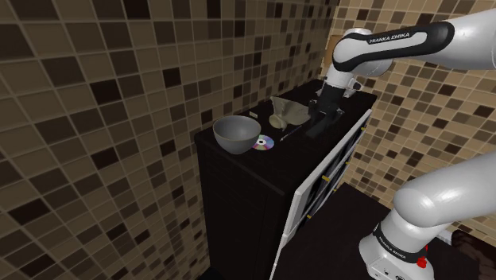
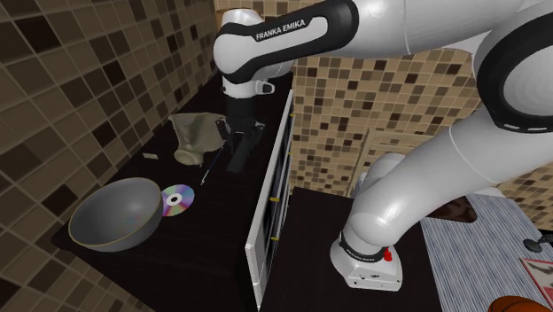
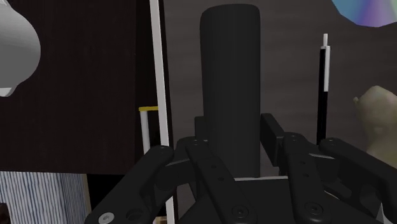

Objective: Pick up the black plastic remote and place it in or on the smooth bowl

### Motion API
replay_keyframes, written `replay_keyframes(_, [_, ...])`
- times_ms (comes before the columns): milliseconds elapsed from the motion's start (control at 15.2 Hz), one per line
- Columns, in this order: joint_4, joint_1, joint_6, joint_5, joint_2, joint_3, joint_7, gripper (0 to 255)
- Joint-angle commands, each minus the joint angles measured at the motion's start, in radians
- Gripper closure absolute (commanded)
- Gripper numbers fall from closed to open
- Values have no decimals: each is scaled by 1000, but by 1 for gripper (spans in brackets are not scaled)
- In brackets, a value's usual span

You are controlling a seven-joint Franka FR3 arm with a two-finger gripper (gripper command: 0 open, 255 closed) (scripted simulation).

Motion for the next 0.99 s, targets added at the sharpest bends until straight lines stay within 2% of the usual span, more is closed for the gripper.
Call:
replay_keyframes(0, [20,0,-26,-2,-7,0,7,255])
replay_keyframes(924, [199,-1,-211,-14,-16,-7,43,255])
